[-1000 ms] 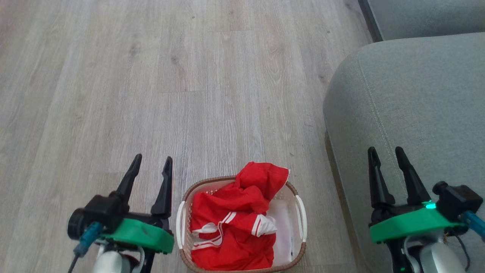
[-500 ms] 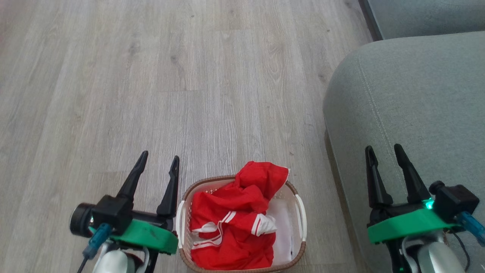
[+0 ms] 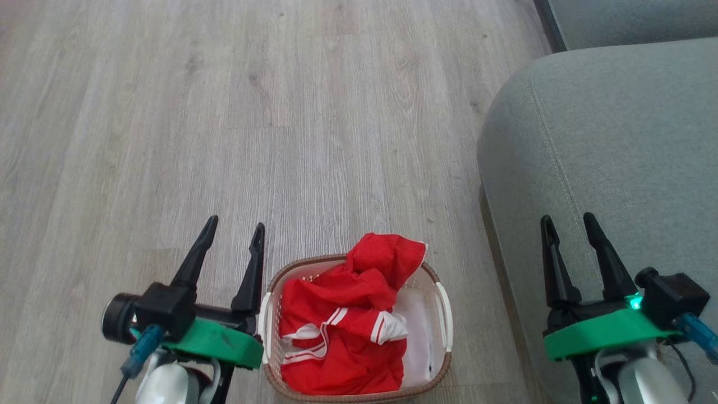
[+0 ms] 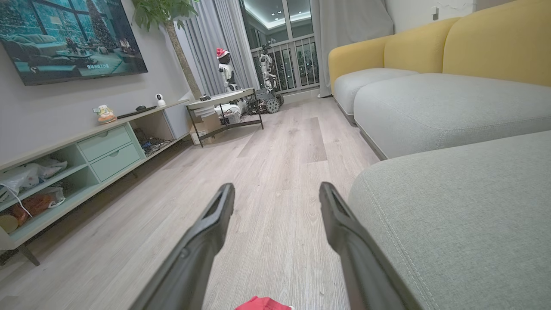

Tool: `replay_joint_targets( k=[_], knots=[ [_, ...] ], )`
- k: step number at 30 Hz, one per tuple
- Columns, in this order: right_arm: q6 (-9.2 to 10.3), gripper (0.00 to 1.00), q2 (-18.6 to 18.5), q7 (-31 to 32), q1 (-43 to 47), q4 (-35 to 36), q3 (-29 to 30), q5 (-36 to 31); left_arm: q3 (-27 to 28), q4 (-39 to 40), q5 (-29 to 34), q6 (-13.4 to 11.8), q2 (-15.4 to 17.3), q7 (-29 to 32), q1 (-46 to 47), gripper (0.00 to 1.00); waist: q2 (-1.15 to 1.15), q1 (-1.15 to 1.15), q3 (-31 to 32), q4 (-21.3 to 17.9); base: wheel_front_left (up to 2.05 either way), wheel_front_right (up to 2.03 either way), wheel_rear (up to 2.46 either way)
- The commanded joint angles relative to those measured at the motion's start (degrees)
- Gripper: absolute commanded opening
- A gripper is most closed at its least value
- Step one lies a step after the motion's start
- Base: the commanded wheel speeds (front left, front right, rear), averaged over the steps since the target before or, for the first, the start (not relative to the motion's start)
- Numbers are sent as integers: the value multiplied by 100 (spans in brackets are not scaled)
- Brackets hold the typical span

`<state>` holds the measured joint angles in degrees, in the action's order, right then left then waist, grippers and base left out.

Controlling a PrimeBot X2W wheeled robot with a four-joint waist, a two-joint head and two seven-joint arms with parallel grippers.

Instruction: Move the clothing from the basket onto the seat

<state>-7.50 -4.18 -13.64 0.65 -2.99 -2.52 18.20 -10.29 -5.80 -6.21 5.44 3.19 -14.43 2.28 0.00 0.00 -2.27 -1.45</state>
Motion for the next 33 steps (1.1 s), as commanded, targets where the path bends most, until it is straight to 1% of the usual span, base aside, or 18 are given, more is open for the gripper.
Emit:
replay_joint_targets(
  k=[1, 11, 21, 26, 33],
  knots=[
    [1, 100, -109, -26, -169, 222, -140, -25, 210, 190, 11, -21, 39, -57, 290, 100, 0, 0, -21, -15, 0, 0, 0],
    [1, 100, -110, -32, -263, 260, -138, -19, 211, 184, -14, -19, 28, -57, 365, 100, 0, 0, -236, -137, 0, 0, 0],
    [1, 100, -111, -63, -562, 346, -129, 18, 141, 71, -40, 36, 31, -57, 640, 100, 0, 0, -827, -375, 0, 0, 0],
    [1, 100, -95, -90, -820, 387, -140, 24, 51, -170, -67, 82, 76, -57, 924, 100, 0, 0, -1208, -497, 0, 0, 0],
    [1, 100, -64, -119, -1172, 417, -122, 37, -68, -799, -129, 120, 136, 27, 1379, 100, 0, 0, -1691, -687, 0, 0, 0]
  ],
)
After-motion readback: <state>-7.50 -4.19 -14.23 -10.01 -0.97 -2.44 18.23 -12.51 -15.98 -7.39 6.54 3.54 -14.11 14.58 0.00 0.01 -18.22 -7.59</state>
